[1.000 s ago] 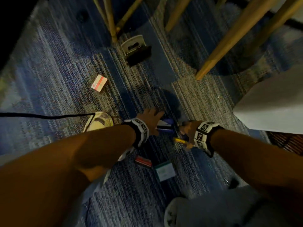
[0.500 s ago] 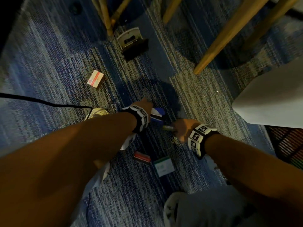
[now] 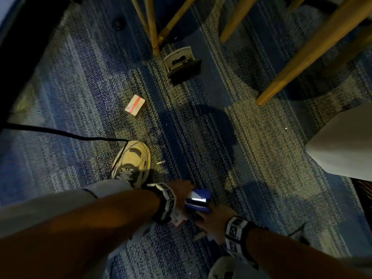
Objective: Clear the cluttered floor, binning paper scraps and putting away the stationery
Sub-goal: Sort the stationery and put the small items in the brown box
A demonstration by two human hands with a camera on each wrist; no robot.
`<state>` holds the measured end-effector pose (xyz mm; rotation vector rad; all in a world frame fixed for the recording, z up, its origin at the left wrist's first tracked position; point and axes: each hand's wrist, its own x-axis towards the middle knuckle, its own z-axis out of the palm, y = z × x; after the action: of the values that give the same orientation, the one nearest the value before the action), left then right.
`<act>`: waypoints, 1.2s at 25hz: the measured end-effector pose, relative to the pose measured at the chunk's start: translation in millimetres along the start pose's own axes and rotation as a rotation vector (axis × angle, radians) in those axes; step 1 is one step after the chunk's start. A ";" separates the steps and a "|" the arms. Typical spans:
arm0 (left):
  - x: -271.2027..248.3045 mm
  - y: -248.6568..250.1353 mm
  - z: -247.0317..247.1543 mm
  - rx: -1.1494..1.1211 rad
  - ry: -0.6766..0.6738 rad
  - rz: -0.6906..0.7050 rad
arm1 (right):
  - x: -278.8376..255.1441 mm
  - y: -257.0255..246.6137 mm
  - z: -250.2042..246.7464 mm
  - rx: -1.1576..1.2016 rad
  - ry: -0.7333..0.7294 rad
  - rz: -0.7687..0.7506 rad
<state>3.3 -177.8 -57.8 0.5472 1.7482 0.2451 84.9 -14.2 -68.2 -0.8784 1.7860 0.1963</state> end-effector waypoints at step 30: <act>7.6 -8.8 -83.8 -0.461 0.575 -0.053 | -29.5 120.4 -62.2 0.698 0.511 0.575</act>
<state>-80.3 -171.3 -47.1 0.0888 2.1588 0.8057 -35.2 52.8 -50.5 0.1160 2.3254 -0.3068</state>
